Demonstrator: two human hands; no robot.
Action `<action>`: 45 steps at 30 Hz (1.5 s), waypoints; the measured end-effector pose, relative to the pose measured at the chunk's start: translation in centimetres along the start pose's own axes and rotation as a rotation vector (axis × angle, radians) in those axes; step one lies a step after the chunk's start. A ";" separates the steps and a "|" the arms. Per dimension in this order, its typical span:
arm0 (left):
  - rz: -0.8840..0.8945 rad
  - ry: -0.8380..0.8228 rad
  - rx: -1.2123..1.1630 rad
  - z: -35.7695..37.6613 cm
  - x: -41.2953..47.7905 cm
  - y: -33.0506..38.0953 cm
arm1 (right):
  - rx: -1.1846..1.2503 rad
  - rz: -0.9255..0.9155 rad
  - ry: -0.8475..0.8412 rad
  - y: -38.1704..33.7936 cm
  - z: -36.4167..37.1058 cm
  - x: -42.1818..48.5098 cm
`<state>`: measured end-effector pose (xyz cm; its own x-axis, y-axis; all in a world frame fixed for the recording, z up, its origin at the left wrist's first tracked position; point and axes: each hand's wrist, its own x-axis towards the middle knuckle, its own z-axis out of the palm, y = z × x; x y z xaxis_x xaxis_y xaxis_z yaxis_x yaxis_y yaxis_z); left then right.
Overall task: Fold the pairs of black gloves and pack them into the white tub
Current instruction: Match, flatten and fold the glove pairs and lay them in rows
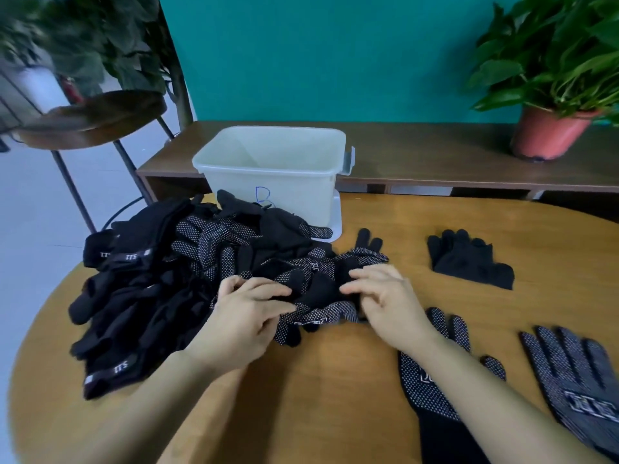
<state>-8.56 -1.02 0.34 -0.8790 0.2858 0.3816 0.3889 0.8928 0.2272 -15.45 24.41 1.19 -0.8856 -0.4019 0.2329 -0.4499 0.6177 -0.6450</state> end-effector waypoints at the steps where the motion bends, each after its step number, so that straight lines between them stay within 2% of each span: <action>1: -0.041 0.047 -0.034 -0.3 0.3 0.0 | 0.068 0.045 0.076 0.1 -0.4 0.3; 3: -0.104 0.131 -0.073 -0.9 1.1 0.1 | 0.141 0.151 0.115 0.1 -1.4 0.9; 5: -0.125 0.150 -0.051 -1.0 2.2 0.6 | 0.165 0.208 -0.023 -0.4 -1.6 1.3; 8: -0.106 0.054 -0.014 0.2 3.1 1.5 | 0.050 0.239 -0.224 -1.2 -0.6 1.4; 12: -0.127 -0.008 0.028 1.5 3.6 1.6 | -0.167 0.213 -0.242 -1.1 0.9 2.0; 15: -0.171 -0.084 0.080 1.3 4.5 1.6 | -0.046 0.223 -0.221 -1.0 0.8 2.9; 18: -0.235 0.000 -0.094 -0.1 6.2 2.0 | 0.200 0.186 -0.122 -2.0 -1.2 4.1; 21: -0.350 -0.007 -0.590 -3.8 8.2 3.4 | 0.507 0.147 -0.055 -4.9 -5.4 4.9; 23: -0.384 -0.050 -0.791 -6.6 9.5 4.3 | 0.646 0.148 -0.069 -6.8 -8.4 5.0; 24: -0.401 -0.072 -0.829 -7.8 10.0 4.8 | 0.659 0.151 -0.112 -7.5 -9.6 4.9; 26: -0.411 -0.109 -0.902 -9.9 10.6 5.8 | 0.524 0.146 -0.194 -8.3 -11.5 4.5; 29: -0.401 -0.141 -0.988 -12.0 11.0 7.7 | 0.455 0.151 -0.184 -9.1 -14.2 3.5; 33: -0.370 -0.274 -0.978 -12.6 10.6 10.2 | 0.337 0.200 -0.203 -9.1 -16.4 1.0; 39: -0.405 -0.412 -1.210 -12.5 10.7 14.0 | 0.512 0.271 -0.221 -8.6 -19.0 -2.2; 42: -0.448 -0.518 -1.101 -11.4 10.8 15.9 | 0.491 0.330 -0.173 -7.9 -19.5 -3.7; 45: -0.467 -0.504 -1.074 -10.1 11.3 17.0 | 0.457 0.377 -0.170 -7.0 -19.8 -4.7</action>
<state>-9.05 13.83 17.58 -0.9071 0.3325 -0.2579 -0.1655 0.2816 0.9451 -10.43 35.35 19.01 -0.9262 -0.3380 -0.1670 0.0188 0.4010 -0.9159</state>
